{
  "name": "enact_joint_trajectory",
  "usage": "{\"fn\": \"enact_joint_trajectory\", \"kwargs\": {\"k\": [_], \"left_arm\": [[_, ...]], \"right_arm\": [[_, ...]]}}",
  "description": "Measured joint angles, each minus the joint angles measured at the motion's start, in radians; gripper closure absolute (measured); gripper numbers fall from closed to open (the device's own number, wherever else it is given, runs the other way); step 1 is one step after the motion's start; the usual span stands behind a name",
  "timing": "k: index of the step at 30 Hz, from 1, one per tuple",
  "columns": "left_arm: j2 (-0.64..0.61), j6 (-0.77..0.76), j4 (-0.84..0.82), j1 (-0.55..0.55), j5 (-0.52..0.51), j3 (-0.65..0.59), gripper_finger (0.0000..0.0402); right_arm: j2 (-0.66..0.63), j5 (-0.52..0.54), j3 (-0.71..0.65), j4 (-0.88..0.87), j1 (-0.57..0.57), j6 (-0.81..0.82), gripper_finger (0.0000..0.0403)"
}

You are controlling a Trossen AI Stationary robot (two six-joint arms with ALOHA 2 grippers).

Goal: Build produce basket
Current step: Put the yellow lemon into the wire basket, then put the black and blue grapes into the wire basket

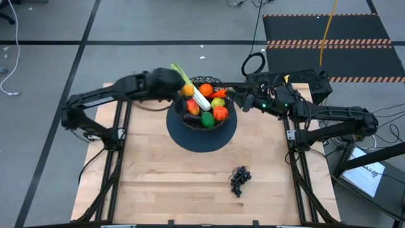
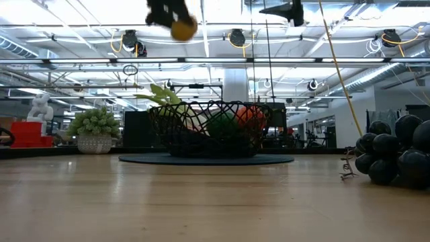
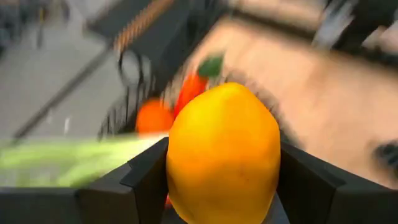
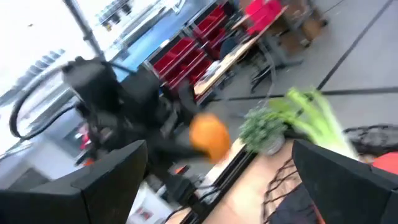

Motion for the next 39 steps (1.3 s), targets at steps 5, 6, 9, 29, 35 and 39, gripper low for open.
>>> {"fn": "enact_joint_trajectory", "kwargs": {"k": [5, 6, 9, 29, 35, 39], "left_arm": [[0.146, -0.039, -0.101, 0.074, 0.032, 0.000, 0.0156], [0.174, -0.043, -0.114, 0.085, 0.045, 0.000, 0.0156], [0.240, -0.072, -0.127, 0.111, 0.090, 0.000, 0.0156], [0.399, -0.162, -0.219, 0.138, 0.112, 0.001, 0.0129], [0.390, -0.169, -0.225, 0.138, 0.103, 0.001, 0.0074], [0.365, -0.198, -0.223, 0.136, 0.113, 0.001, 0.0067]], "right_arm": [[0.000, -0.001, 0.000, 0.000, -0.071, -0.112, 0.0009], [0.000, -0.002, 0.000, 0.000, -0.084, -0.132, 0.0009], [0.000, -0.015, 0.000, 0.001, -0.118, -0.184, 0.0009], [-0.005, -0.424, 0.000, -0.115, -0.276, -0.312, 0.0009], [-0.028, -0.454, 0.000, -0.210, -0.274, -0.221, 0.0009], [-0.034, -0.455, 0.000, -0.316, -0.272, -0.097, 0.0009]]}}
